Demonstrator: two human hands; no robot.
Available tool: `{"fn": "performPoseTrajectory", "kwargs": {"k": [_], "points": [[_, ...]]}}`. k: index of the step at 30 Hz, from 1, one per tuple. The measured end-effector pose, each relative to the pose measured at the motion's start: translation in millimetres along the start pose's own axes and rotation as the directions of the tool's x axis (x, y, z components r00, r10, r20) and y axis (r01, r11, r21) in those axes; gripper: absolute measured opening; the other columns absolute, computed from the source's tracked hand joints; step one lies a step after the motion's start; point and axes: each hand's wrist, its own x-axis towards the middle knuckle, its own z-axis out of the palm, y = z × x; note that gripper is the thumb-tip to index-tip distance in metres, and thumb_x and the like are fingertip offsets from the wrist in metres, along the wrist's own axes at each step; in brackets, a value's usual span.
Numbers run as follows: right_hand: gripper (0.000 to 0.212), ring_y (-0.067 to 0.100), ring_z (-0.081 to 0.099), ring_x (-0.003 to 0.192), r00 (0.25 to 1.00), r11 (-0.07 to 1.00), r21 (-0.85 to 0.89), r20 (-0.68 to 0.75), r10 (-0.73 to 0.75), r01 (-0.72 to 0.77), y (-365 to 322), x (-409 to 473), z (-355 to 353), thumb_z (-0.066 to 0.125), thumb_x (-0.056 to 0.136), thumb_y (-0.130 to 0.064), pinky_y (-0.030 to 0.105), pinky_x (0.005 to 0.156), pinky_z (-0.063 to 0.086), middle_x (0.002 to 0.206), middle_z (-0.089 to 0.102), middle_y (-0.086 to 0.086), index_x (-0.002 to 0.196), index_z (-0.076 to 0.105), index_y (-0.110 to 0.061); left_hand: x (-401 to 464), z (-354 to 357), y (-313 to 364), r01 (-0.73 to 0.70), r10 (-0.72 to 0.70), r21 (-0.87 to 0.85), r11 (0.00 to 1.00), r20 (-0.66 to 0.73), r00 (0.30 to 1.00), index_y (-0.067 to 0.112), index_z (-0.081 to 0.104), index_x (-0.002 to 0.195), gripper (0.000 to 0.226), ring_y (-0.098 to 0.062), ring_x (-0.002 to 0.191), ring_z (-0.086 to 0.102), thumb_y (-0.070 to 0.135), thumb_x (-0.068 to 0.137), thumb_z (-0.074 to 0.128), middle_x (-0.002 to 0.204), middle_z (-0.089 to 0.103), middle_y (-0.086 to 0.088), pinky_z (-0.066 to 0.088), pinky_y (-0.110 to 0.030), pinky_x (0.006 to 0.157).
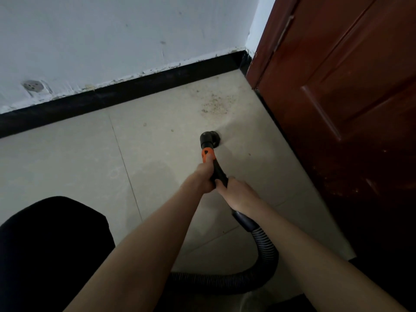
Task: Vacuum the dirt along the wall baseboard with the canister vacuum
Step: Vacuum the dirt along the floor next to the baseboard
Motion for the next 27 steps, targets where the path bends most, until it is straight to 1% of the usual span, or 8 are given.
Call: {"fn": "performPoseTrajectory", "kwargs": {"k": [3,6,9,12,15,20,24,27], "points": [[0.042,0.027,0.062,0.081,0.998,0.993,0.095,-0.011,-0.065,0.066,-26,5,-17,0.037,0.097,-0.053,0.034,0.066,0.044,0.085,0.062,0.007,0.096,0.055,-0.015,-5,-4,27,-0.067,0.067,-0.074,0.995,-0.005,0.998,0.0,0.041,0.114,0.045,-0.023,0.062,0.047,0.043,0.1,0.038,0.075,0.046,-0.01,0.045,-0.033,0.06],[0.043,0.026,0.06,0.081,0.995,0.975,0.196,-0.038,-0.094,0.1,-46,1,-30,0.044,0.095,-0.057,0.033,0.067,0.042,0.079,0.059,0.003,0.08,0.05,-0.017,-15,-21,62,-0.141,0.142,-0.132,0.981,-0.002,0.99,0.0,0.04,0.108,0.045,-0.022,0.059,0.047,0.044,0.101,0.035,0.072,0.044,-0.01,0.045,-0.033,0.057],[0.044,0.018,0.062,0.079,0.988,0.956,0.253,-0.08,-0.132,0.148,-54,-16,-29,0.053,0.085,-0.064,0.032,0.067,0.047,0.083,0.06,-0.002,0.087,0.052,-0.021,-20,-50,103,-0.22,0.206,-0.198,0.955,-0.09,0.974,0.003,0.039,0.111,0.042,-0.022,0.06,0.047,0.044,0.1,0.035,0.073,0.045,-0.009,0.045,-0.034,0.058],[0.053,0.01,0.061,0.077,0.962,0.975,0.114,-0.216,-0.165,0.193,-71,-30,-22,0.061,0.075,-0.07,0.032,0.068,0.051,0.085,0.059,-0.01,0.1,0.05,-0.025,-21,-78,130,-0.228,0.193,-0.283,0.931,-0.146,0.97,0.004,0.041,0.111,0.045,-0.021,0.059,0.047,0.047,0.099,0.036,0.073,0.045,-0.008,0.045,-0.031,0.055],[0.056,0.01,0.06,0.073,0.95,0.983,0.029,-0.261,-0.17,0.184,-100,-28,-24,0.058,0.07,-0.075,0.031,0.062,0.05,0.08,0.056,-0.011,0.095,0.047,-0.026,-19,-94,140,-0.211,0.17,-0.361,0.908,-0.143,0.975,0.005,0.044,0.111,0.049,-0.018,0.054,0.045,0.051,0.097,0.039,0.068,0.044,-0.007,0.044,-0.029,0.051],[0.05,0.009,0.061,0.076,0.982,0.982,0.057,-0.061,-0.178,0.182,-144,-9,-60,0.063,0.075,-0.069,0.026,0.063,0.05,0.083,0.062,-0.007,0.092,0.058,-0.022,-11,-117,159,-0.246,0.218,-0.458,0.854,-0.114,0.969,0.005,0.047,0.091,0.046,-0.015,0.032,0.047,0.049,0.097,0.039,0.041,0.046,-0.004,0.042,-0.019,0.038],[0.052,0.008,0.061,0.045,0.978,0.98,0.121,0.122,-0.171,0.156,-172,10,-82,0.067,0.076,-0.064,0.023,0.045,0.049,0.064,0.063,0.0,0.085,0.061,-0.013,1,-130,174,-0.269,0.266,-0.561,0.783,-0.088,0.96,0.009,0.045,0.08,0.046,-0.014,0.03,0.041,0.051,0.097,0.039,0.037,0.039,-0.001,0.039,-0.016,0.039],[0.056,0.012,0.057,0.039,0.973,0.978,0.165,0.17,-0.157,0.129,-167,26,-94,0.066,0.078,-0.062,0.023,0.042,0.047,0.054,0.059,0.001,0.082,0.06,-0.006,15,-122,179,-0.262,0.266,-0.549,0.794,-0.075,0.961,0.009,0.045,0.076,0.048,-0.014,0.03,0.043,0.052,0.096,0.039,0.037,0.041,-0.001,0.04,-0.015,0.04]]}}
